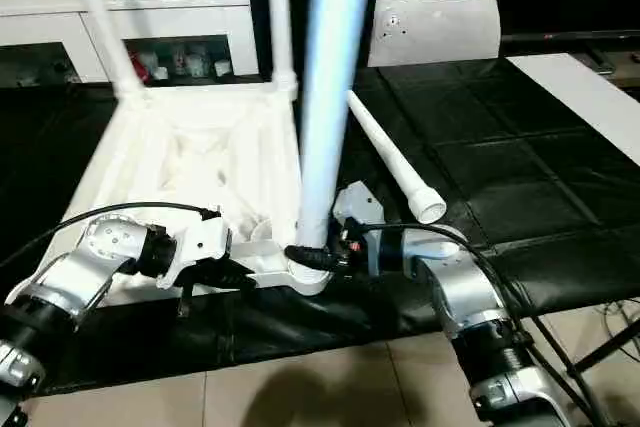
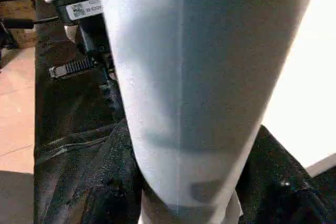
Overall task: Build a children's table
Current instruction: Insert table leg to table base, then rotate leg to tighten
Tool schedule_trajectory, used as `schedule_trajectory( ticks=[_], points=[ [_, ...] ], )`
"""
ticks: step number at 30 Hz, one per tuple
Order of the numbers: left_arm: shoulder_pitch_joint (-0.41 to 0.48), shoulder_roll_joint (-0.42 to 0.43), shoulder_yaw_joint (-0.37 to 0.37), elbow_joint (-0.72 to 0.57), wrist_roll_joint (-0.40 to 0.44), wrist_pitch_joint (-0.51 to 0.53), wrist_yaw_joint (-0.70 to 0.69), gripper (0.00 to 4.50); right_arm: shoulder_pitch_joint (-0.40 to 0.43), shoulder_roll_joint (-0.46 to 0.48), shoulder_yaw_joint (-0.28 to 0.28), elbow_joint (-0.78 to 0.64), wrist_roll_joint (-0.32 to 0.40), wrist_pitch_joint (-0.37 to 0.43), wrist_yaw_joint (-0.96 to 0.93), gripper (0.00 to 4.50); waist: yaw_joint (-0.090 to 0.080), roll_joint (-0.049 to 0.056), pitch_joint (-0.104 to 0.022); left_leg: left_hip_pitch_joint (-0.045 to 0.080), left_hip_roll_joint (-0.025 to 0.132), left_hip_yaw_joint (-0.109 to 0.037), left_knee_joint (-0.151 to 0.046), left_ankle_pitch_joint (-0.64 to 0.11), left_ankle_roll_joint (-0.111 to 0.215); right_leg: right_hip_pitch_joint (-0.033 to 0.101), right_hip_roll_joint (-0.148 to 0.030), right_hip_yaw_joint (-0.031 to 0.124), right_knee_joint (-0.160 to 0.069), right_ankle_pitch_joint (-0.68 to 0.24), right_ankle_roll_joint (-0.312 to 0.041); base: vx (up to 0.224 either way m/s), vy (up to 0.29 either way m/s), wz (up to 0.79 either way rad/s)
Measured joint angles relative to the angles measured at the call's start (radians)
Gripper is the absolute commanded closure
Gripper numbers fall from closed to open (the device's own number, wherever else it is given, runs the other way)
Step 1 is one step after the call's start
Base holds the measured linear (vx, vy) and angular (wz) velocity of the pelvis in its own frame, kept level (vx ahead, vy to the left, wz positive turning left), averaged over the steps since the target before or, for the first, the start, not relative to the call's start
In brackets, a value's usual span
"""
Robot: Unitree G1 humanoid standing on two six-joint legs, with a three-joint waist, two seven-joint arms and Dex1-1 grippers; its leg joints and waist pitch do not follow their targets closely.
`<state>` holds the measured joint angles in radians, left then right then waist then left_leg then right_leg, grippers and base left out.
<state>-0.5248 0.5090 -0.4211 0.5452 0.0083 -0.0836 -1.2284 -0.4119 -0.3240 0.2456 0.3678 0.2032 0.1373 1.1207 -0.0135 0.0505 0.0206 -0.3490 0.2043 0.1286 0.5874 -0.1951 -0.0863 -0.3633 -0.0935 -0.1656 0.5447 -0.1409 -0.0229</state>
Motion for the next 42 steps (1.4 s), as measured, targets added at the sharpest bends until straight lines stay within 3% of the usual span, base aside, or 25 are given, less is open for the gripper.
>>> schedule_trajectory(
  ticks=[6,9,11,14,16,17,18,19,20,21,22,23,24,26,28,40,41,42],
  points=[
    [0.013,0.009,0.017,-0.015,0.005,0.021,0.001,4.50,-0.006,0.027,0.000,0.019,-0.001,0.000,-0.019,2.59,-0.001,0.000,-0.001,0.002,0.000,0.002,-0.002,0.000,0.000,-0.001,0.001,0.003,0.001,0.000,0.000,0.000,0.000,0.00],
    [0.047,0.017,0.044,-0.059,-0.006,0.082,0.024,4.50,-0.003,0.062,-0.002,0.029,-0.002,-0.018,-0.079,2.59,-0.014,0.000,0.000,0.007,0.000,0.005,-0.002,0.000,0.000,-0.001,0.001,0.005,0.002,0.000,0.000,0.000,0.000,0.00],
    [0.094,0.029,0.073,-0.126,-0.014,0.146,0.064,4.50,0.007,0.103,-0.012,0.033,-0.007,-0.021,-0.142,2.59,-0.027,-0.001,0.002,0.010,0.000,0.005,-0.002,-0.001,-0.001,-0.001,0.001,0.003,0.002,0.000,0.000,0.000,0.000,0.00],
    [0.134,0.029,0.110,-0.201,-0.015,0.235,0.113,4.50,0.008,0.148,-0.028,0.044,-0.019,-0.021,-0.224,2.59,-0.059,0.002,0.011,0.013,0.001,-0.004,0.000,-0.001,-0.002,0.003,-0.002,-0.015,-0.009,-0.001,0.000,0.000,0.000,0.00],
    [0.172,0.014,0.134,-0.270,-0.015,0.307,0.172,4.50,0.005,0.176,-0.045,0.059,-0.027,-0.023,-0.286,2.59,-0.077,0.008,0.022,0.007,0.004,-0.016,-0.001,-0.001,-0.002,0.013,-0.002,-0.031,-0.018,-0.003,0.000,-0.040,0.009,-0.04],
    [0.183,0.003,0.139,-0.293,-0.015,0.338,0.195,4.50,0.002,0.185,-0.051,0.066,-0.030,-0.024,-0.310,2.59,-0.081,0.009,0.026,0.008,0.006,-0.019,-0.002,-0.001,-0.002,0.015,-0.001,-0.034,-0.003,-0.019,-0.001,-0.079,0.018,-0.09],
    [0.194,-0.014,0.143,-0.327,-0.014,0.380,0.225,4.50,-0.003,0.195,-0.056,0.077,-0.034,-0.029,-0.334,2.59,-0.073,0.000,0.030,0.016,0.002,-0.008,-0.004,-0.001,-0.002,0.005,-0.002,-0.005,0.045,-0.055,-0.011,-0.071,-0.017,-0.04],
    [0.217,-0.036,0.160,-0.373,-0.014,0.427,0.264,4.50,-0.016,0.205,-0.059,0.094,-0.040,-0.032,-0.359,2.59,-0.062,-0.024,0.031,0.025,-0.006,0.003,0.000,-0.001,-0.003,-0.002,-0.001,0.033,0.090,-0.069,-0.002,-0.001,-0.078,0.00],
    [0.234,-0.053,0.172,-0.405,-0.014,0.466,0.297,4.50,-0.027,0.216,-0.066,0.111,-0.041,-0.032,-0.384,2.59,-0.056,-0.051,0.029,0.037,-0.019,0.004,0.011,-0.015,-0.014,-0.017,0.002,0.043,0.095,-0.075,0.001,-0.001,-0.078,0.00],
    [0.257,-0.081,0.188,-0.450,-0.013,0.518,0.341,4.50,-0.051,0.235,-0.074,0.141,-0.046,-0.032,-0.416,2.59,-0.050,-0.049,0.033,0.038,-0.017,0.003,0.055,-0.051,-0.012,-0.022,0.000,0.035,0.094,-0.077,0.000,0.009,-0.053,-0.28],
    [0.268,-0.116,0.201,-0.491,-0.013,0.574,0.393,4.50,-0.089,0.255,-0.084,0.177,-0.058,-0.032,-0.467,2.59,-0.052,-0.020,0.035,0.030,-0.017,-0.014,0.089,-0.078,0.004,-0.018,-0.007,-0.011,0.086,-0.077,-0.001,0.059,0.066,-0.54],
    [0.267,-0.136,0.207,-0.511,-0.013,0.608,0.419,4.50,-0.112,0.276,-0.091,0.196,-0.064,-0.032,-0.506,2.59,-0.054,-0.006,0.038,0.027,-0.019,-0.030,0.084,-0.083,-0.008,-0.018,-0.013,-0.034,0.073,-0.077,-0.001,0.059,0.066,-0.54],
    [0.270,-0.168,0.207,-0.530,-0.013,0.645,0.451,4.50,-0.132,0.285,-0.098,0.218,-0.072,-0.032,-0.544,2.59,-0.066,-0.003,0.036,0.017,-0.015,-0.040,0.072,-0.083,-0.008,-0.018,-0.012,-0.047,0.053,-0.077,-0.001,0.066,0.084,-0.26],
    [0.270,-0.213,0.206,-0.540,-0.004,0.688,0.504,4.50,-0.154,0.300,-0.117,0.253,-0.080,-0.029,-0.583,2.59,-0.071,-0.010,0.033,0.017,-0.016,-0.036,0.057,-0.083,-0.008,-0.017,-0.007,-0.040,0.037,-0.072,-0.009,0.000,0.000,0.00],
    [0.258,-0.230,0.197,-0.540,0.025,0.704,0.540,4.50,-0.181,0.319,-0.130,0.285,-0.080,-0.013,-0.624,2.59,-0.068,-0.015,0.032,0.018,-0.016,-0.033,0.055,-0.083,-0.008,-0.015,-0.006,-0.038,0.034,-0.067,-0.015,0.000,0.000,0.00],
    [0.217,-0.215,0.170,-0.525,0.071,0.725,0.587,4.50,-0.257,0.353,-0.141,0.384,-0.105,-0.014,-0.681,2.59,-0.075,-0.016,0.035,0.018,-0.013,-0.037,0.043,-0.083,-0.008,-0.014,-0.004,-0.050,0.023,-0.067,-0.015,0.000,0.000,0.00],
    [0.216,-0.214,0.172,-0.523,0.070,0.724,0.587,4.50,-0.260,0.353,-0.141,0.391,-0.105,-0.016,-0.681,2.03,-0.076,-0.015,0.036,0.018,-0.012,-0.038,0.041,-0.083,-0.008,-0.012,-0.003,-0.052,0.018,-0.067,-0.015,0.000,0.000,0.00],
    [0.217,-0.214,0.176,-0.521,0.067,0.723,0.586,4.50,-0.263,0.355,-0.142,0.396,-0.105,-0.018,-0.680,2.03,-0.078,-0.015,0.038,0.019,-0.012,-0.039,0.034,-0.083,-0.008,-0.010,-0.002,-0.052,0.013,-0.067,-0.015,0.000,0.000,0.00]
  ],
)
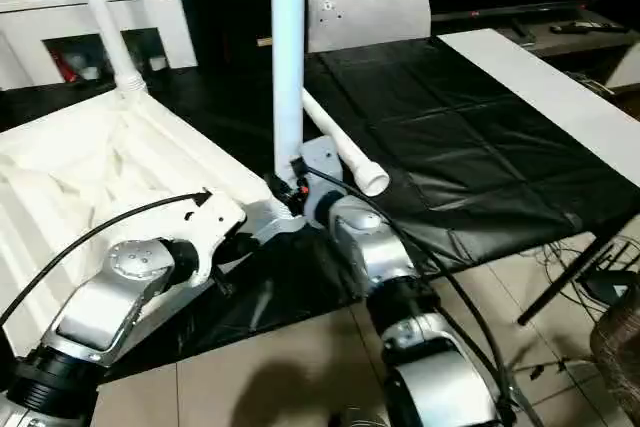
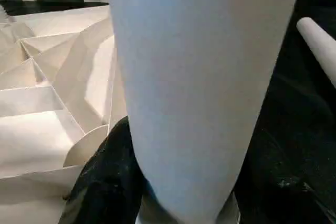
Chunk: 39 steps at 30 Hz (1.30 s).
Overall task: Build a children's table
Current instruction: Rotate leg to tighten
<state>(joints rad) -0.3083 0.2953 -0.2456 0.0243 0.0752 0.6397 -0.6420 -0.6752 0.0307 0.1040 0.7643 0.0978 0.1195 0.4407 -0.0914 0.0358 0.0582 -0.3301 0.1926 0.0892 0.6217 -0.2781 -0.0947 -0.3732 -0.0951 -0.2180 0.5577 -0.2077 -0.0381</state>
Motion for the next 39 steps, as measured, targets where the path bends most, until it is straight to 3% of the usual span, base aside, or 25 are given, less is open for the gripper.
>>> schedule_trajectory(
  ticks=[5,8,11,15,21,23,27,32,39],
  points=[
    [0.000,0.014,0.004,0.001,-0.015,-0.029,-0.018,4.50,-0.004,0.002,-0.016,0.036,0.002,-0.009,0.014,1.60,0.009,-0.006,0.009,0.004,-0.003,0.004,-0.016,0.000,0.000,-0.004,0.001,0.006,0.000,0.000,0.000,0.000,0.000,0.00],
    [-0.002,0.020,0.007,0.001,-0.030,-0.039,-0.031,4.50,-0.001,-0.006,-0.009,0.047,-0.014,-0.018,0.029,1.32,0.017,-0.003,0.010,-0.001,0.000,0.002,-0.021,0.000,0.000,-0.006,0.001,-0.003,-0.006,0.000,0.000,0.000,0.000,0.00],
    [-0.006,0.024,0.006,0.012,-0.041,-0.060,-0.044,4.50,0.022,-0.022,-0.007,0.046,-0.017,-0.007,0.047,1.03,0.030,-0.004,0.010,-0.003,0.001,0.006,-0.023,0.000,0.000,-0.008,0.001,0.002,-0.006,0.001,-0.002,0.000,0.000,0.00],
    [-0.019,0.030,0.003,0.036,-0.056,-0.095,-0.073,4.50,0.069,-0.056,0.003,-0.021,-0.017,-0.013,0.100,0.69,0.052,-0.003,0.011,-0.001,0.001,0.016,-0.023,0.022,-0.006,-0.011,0.001,0.015,0.001,0.029,-0.010,0.000,0.000,0.00],
    [-0.055,0.054,-0.015,0.094,-0.066,-0.183,-0.138,4.50,0.184,-0.140,0.014,-0.193,0.000,-0.009,0.212,0.17,0.086,0.000,0.008,-0.001,0.010,0.029,-0.023,0.037,-0.009,-0.012,0.003,0.020,0.005,0.050,-0.011,0.041,-0.001,0.02],
    [-0.071,0.076,-0.016,0.128,-0.076,-0.235,-0.167,4.50,0.227,-0.172,0.019,-0.248,0.011,-0.023,0.250,0.07,0.095,0.001,0.008,-0.003,0.010,0.036,-0.027,0.039,-0.005,-0.019,0.003,0.025,0.006,0.049,-0.013,0.072,0.005,-0.01],
    [-0.098,0.109,-0.017,0.194,-0.080,-0.334,-0.229,4.50,0.290,-0.238,0.019,-0.354,0.042,0.014,0.323,0.03,0.106,0.000,0.007,-0.005,0.009,0.048,-0.026,0.037,0.001,-0.033,0.003,0.040,0.020,0.043,-0.015,0.014,0.001,-0.01],
    [-0.135,0.152,-0.038,0.299,-0.081,-0.476,-0.329,4.50,0.342,-0.325,0.023,-0.414,0.078,0.042,0.451,0.03,0.124,0.000,0.007,-0.002,0.010,0.057,-0.026,0.037,0.001,-0.034,0.003,0.044,0.021,0.043,-0.015,0.000,0.000,0.00],
    [-0.160,0.198,-0.070,0.366,-0.084,-0.604,-0.473,4.50,0.336,-0.411,0.048,-0.455,0.094,0.026,0.583,0.03,0.155,-0.001,0.006,-0.002,0.010,0.058,-0.023,0.038,-0.001,-0.034,0.003,0.045,0.022,0.044,-0.014,0.000,0.000,0.00]
  ],
)
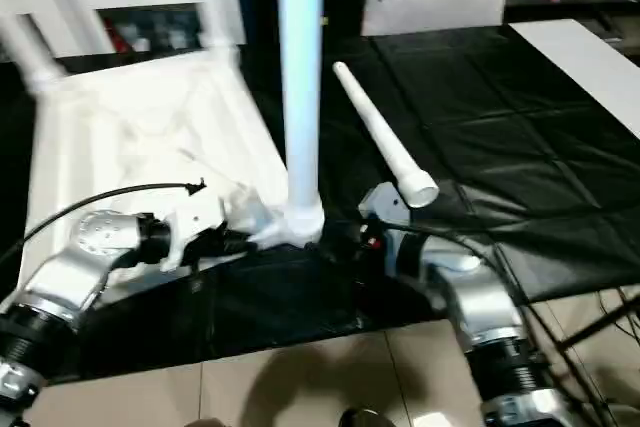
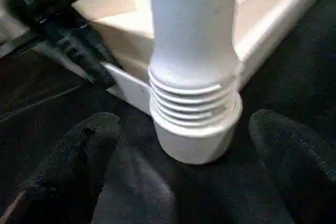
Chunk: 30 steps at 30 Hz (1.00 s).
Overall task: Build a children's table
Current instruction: Rotate leg to tighten
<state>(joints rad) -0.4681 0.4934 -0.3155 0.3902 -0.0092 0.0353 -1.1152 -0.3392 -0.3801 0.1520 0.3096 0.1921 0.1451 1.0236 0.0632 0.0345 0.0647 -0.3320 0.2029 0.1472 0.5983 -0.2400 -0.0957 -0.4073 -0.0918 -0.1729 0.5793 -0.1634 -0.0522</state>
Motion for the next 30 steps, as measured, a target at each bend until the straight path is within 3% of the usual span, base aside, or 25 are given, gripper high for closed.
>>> schedule_trajectory(
  ticks=[9,10,11,26,30],
  points=[
    [-0.022,0.020,-0.035,0.047,-0.016,-0.111,-0.170,4.50,-0.059,-0.042,0.067,0.024,-0.029,-0.062,0.142,0.03,0.032,-0.001,-0.001,0.000,0.000,0.003,0.002,-0.001,0.001,0.000,-0.001,0.001,0.004,0.001,-0.003,0.000,0.000,0.00],
    [-0.024,0.020,-0.041,0.048,-0.016,-0.117,-0.179,4.50,-0.069,-0.039,0.072,0.030,-0.029,-0.064,0.146,0.33,0.034,-0.002,-0.001,0.000,0.000,0.003,0.003,-0.001,0.001,0.000,-0.001,0.001,0.005,0.001,-0.003,0.000,0.000,0.00],
    [-0.026,0.021,-0.047,0.048,-0.016,-0.121,-0.184,4.50,-0.073,-0.035,0.073,0.033,-0.028,-0.064,0.152,0.33,0.036,-0.003,-0.002,0.000,0.000,0.003,0.004,0.000,0.001,0.000,-0.001,0.001,0.006,0.001,-0.003,0.000,0.000,0.00],
    [-0.047,0.016,-0.060,0.098,-0.013,-0.176,-0.221,4.50,-0.119,-0.023,0.105,0.106,-0.010,-0.056,0.257,1.66,0.039,-0.008,-0.005,0.001,0.001,0.003,0.010,0.000,0.000,0.000,-0.001,0.002,0.014,0.000,-0.001,0.000,0.000,0.00],
    [-0.049,0.016,-0.062,0.106,-0.013,-0.191,-0.223,4.50,-0.124,-0.023,0.106,0.107,-0.009,-0.042,0.265,1.69,0.041,-0.009,-0.005,0.001,0.001,0.003,0.010,0.000,0.000,0.000,-0.001,0.002,0.015,0.000,-0.001,0.000,0.000,0.00]
  ],
)
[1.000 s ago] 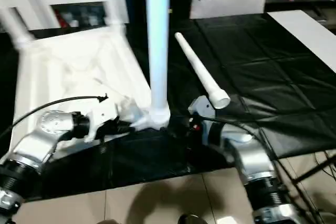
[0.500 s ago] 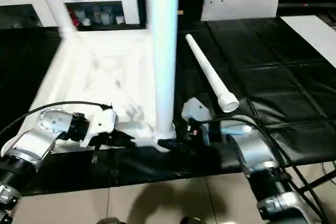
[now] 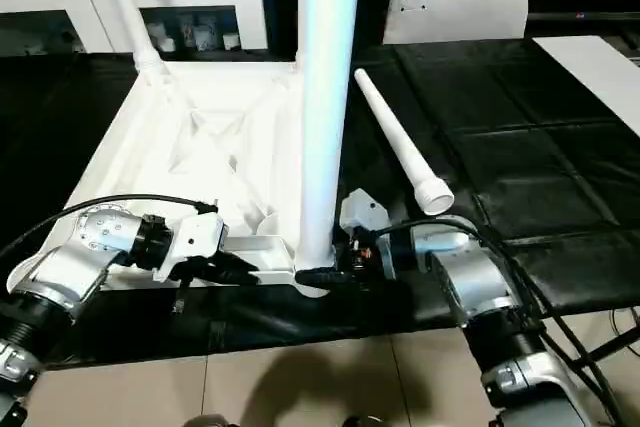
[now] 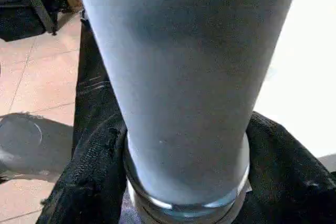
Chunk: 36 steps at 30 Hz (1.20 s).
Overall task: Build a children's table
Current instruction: Rotate leg to tighten
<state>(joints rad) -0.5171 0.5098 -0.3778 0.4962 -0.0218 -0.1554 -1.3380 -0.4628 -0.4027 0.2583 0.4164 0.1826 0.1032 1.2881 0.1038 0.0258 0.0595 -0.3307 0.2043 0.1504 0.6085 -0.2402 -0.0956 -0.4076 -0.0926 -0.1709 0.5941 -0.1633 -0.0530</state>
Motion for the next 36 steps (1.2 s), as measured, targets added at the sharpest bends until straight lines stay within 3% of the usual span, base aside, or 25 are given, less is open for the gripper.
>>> schedule_trajectory(
  ticks=[6,10,13,16,21,22,24,25,30,36],
  points=[
    [0.022,-0.008,0.028,-0.028,-0.006,0.061,0.026,4.50,0.024,0.031,-0.021,-0.019,0.012,0.050,-0.040,1.74,-0.001,-0.001,-0.001,0.001,0.001,0.000,0.000,0.001,-0.002,0.000,0.000,0.000,0.001,-0.001,0.001,0.000,0.000,0.00],
    [0.069,-0.038,0.080,-0.081,-0.003,0.196,0.147,4.50,0.052,0.119,-0.065,-0.018,0.001,0.105,-0.221,1.75,-0.018,-0.004,-0.011,0.007,0.001,0.000,0.000,0.002,-0.010,0.004,0.001,0.000,0.001,0.001,0.000,0.000,0.000,0.00],
    [0.092,-0.097,0.112,-0.125,0.007,0.333,0.291,4.50,0.057,0.222,-0.124,0.000,-0.026,0.144,-0.456,1.75,-0.056,-0.004,-0.012,0.016,0.002,0.001,0.001,0.003,-0.012,0.011,0.001,-0.004,-0.005,0.001,0.000,0.000,0.000,0.00],
    [0.109,-0.169,0.138,-0.168,0.008,0.439,0.404,4.50,0.024,0.284,-0.164,0.040,-0.039,0.171,-0.615,1.75,-0.089,-0.001,-0.013,0.015,0.004,-0.006,0.001,0.003,-0.012,0.018,0.002,-0.018,-0.023,0.002,0.002,0.000,0.000,0.00],
    [0.110,-0.304,0.183,-0.189,0.052,0.576,0.614,4.50,-0.070,0.397,-0.216,0.154,-0.090,0.200,-0.885,1.75,-0.135,0.017,-0.013,0.016,0.019,-0.019,0.000,0.002,-0.011,0.047,0.001,-0.054,-0.065,0.004,0.005,0.000,0.000,0.00],
    [0.105,-0.329,0.185,-0.188,0.058,0.593,0.655,4.50,-0.091,0.416,-0.232,0.179,-0.094,0.200,-0.933,1.75,-0.143,0.020,-0.011,0.016,0.019,-0.019,0.001,0.002,-0.011,0.050,0.001,-0.053,-0.065,0.003,0.006,0.000,0.000,0.00],
    [0.096,-0.356,0.184,-0.186,0.061,0.615,0.694,4.50,-0.100,0.430,-0.250,0.190,-0.101,0.198,-0.978,1.19,-0.150,0.016,-0.011,0.019,0.013,-0.016,0.001,0.002,-0.010,0.046,0.000,-0.040,-0.057,0.004,0.008,0.000,0.000,0.00],
    [0.095,-0.364,0.184,-0.188,0.061,0.618,0.705,4.50,-0.101,0.432,-0.253,0.189,-0.102,0.190,-0.986,1.05,-0.151,0.016,-0.011,0.019,0.002,-0.014,0.001,0.001,-0.009,0.042,-0.003,-0.036,-0.051,0.006,0.010,0.000,0.000,0.00],
    [0.074,-0.360,0.183,-0.190,0.068,0.616,0.740,4.50,-0.079,0.451,-0.262,0.172,-0.094,0.128,-0.984,0.59,-0.157,0.018,-0.013,0.003,0.003,-0.021,-0.002,0.000,-0.006,0.026,-0.002,-0.033,-0.048,0.014,0.009,0.010,-0.005,0.01],
    [0.059,-0.290,0.167,-0.190,0.076,0.548,0.670,4.50,0.025,0.398,-0.237,0.070,-0.067,0.081,-0.844,0.13,-0.134,0.018,-0.014,-0.015,0.004,-0.019,-0.001,0.002,0.002,-0.001,-0.001,-0.029,-0.024,0.018,-0.007,0.018,-0.007,0.02]
  ],
)
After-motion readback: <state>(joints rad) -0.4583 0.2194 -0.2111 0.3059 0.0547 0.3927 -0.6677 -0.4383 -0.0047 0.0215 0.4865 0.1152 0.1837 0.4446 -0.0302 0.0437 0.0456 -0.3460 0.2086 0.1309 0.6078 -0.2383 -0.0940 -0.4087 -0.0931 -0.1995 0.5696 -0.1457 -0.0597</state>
